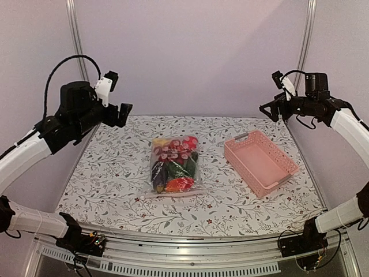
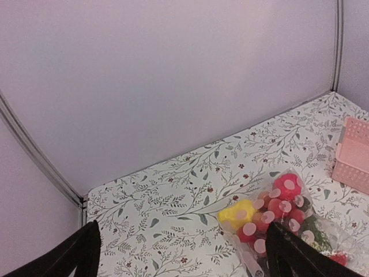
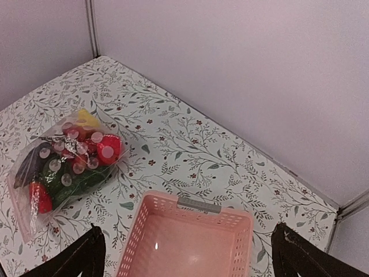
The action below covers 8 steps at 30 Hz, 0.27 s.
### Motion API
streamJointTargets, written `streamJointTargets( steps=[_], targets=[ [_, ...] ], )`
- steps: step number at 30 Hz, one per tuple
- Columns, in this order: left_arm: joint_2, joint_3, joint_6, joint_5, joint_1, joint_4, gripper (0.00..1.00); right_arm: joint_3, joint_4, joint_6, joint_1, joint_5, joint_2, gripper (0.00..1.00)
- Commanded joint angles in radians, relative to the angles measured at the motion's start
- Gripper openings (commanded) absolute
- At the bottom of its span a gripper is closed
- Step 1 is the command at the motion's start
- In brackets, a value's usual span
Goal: Place the food in the zip-top bag and seal the zipper
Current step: Reset both arms
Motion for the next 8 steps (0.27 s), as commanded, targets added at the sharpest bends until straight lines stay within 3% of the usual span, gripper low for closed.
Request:
streamJointTargets(
  steps=[1,4,8],
  targets=[
    [0.004,0.168,-0.077,-0.097,0.013,-0.047,1.00,0.062,0.149,0.279,-0.015,0.235,-0.091,0.99],
    [-0.018,0.147,-0.091,-0.077,0.013,-0.020,1.00,0.003,0.198,0.321,-0.015,0.278,-0.135,0.99],
    [-0.066,0.009,-0.119,-0.085,0.013,0.089,1.00,-0.123,0.227,0.328,-0.015,0.231,-0.195,0.99]
  ],
)
